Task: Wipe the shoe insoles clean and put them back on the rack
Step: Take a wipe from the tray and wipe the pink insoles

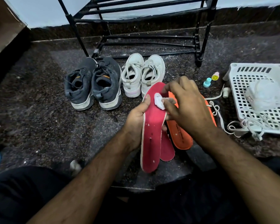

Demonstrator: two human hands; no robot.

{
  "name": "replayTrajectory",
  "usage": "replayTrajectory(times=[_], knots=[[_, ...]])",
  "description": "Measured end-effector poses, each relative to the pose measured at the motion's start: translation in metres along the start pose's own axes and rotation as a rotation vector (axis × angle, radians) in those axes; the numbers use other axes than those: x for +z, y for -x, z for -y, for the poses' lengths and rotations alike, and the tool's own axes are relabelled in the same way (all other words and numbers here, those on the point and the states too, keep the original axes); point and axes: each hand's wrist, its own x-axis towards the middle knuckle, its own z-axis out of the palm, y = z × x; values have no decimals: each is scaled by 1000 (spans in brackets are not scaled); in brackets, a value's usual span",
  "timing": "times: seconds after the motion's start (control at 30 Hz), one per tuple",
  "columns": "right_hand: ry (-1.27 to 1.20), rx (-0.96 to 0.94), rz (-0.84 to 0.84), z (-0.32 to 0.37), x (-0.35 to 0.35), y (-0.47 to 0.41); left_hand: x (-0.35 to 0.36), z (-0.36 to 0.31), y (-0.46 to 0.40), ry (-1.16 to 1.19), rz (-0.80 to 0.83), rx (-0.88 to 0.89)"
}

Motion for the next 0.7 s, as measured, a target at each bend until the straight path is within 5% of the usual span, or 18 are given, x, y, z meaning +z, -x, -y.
replayTrajectory(times=[0.23,0.47,0.63,0.7], knots=[[118,-139,137,-1,8,3,-4,1,-2,117,5,-39],[-40,3,47,-3,0,-4,5,1,7,-10,51,-52],[-34,-240,246,29,6,16,-1,-1,4,63,12,-80],[-36,-194,222,22,6,13,-2,0,3,50,24,-74]])
